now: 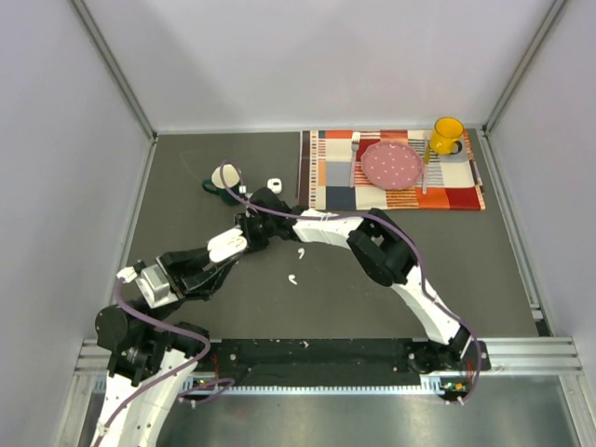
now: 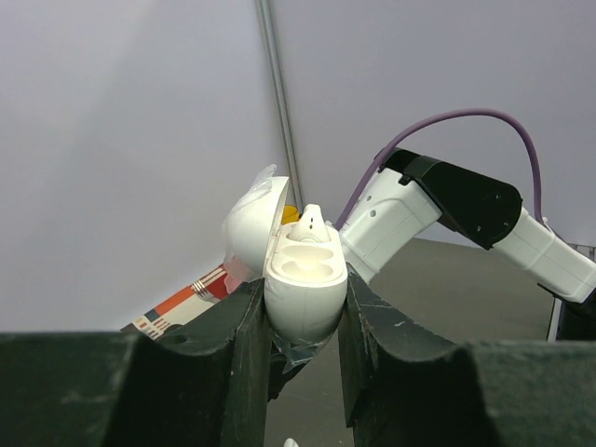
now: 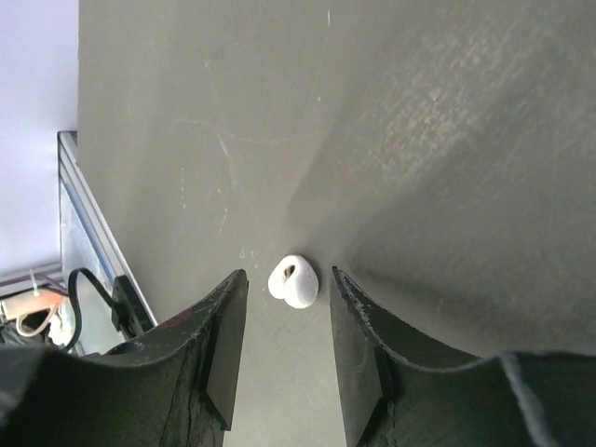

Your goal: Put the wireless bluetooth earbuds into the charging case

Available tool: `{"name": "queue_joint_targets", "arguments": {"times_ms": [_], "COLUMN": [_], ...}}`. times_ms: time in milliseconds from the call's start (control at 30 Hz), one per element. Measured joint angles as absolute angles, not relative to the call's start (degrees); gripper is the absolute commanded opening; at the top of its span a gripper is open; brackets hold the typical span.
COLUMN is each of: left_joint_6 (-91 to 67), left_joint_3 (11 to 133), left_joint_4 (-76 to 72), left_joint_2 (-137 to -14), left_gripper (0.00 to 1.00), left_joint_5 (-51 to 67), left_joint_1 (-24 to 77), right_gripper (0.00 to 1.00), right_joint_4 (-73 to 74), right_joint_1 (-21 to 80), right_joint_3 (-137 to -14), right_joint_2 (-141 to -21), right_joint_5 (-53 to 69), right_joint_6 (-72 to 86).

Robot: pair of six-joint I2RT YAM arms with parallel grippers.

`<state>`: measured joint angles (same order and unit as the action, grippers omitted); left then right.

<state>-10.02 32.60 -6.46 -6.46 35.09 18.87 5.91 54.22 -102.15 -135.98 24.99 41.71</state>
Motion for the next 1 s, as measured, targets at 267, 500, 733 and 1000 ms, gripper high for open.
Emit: {"name": "queue_joint_targets", "arguments": {"times_ms": [267, 500, 733, 1000], "left_joint_6": [-10.39, -10.57, -10.79, -10.81], "left_joint_3": [32.58, 32.42, 32.03, 31.68], "left_joint_4": [-6.39, -6.37, -6.37, -6.37], "left_joint_2": [-6.46, -6.11, -6.11, -5.65], "left_gripper": [0.00, 0.00, 0.00, 0.00], "left_joint_5": [35.05, 35.00, 34.89, 34.59], "left_joint_1": [18.87, 18.92, 18.92, 18.92], "right_gripper": [0.38, 0.36, 0.29, 0.27], "right_joint_4": [8.03, 8.78, 10.15, 11.60], "right_joint_1": [55.09, 57.14, 58.78, 59.22], "right_joint_3": [-105.01, -105.58, -105.86, -104.84], "right_joint_2": [-137.88, -137.93, -137.69, -136.44], "right_joint_5": [23.40, 20.58, 16.36, 13.69], "right_joint_6": [39.90, 37.43, 35.75, 33.80]}}
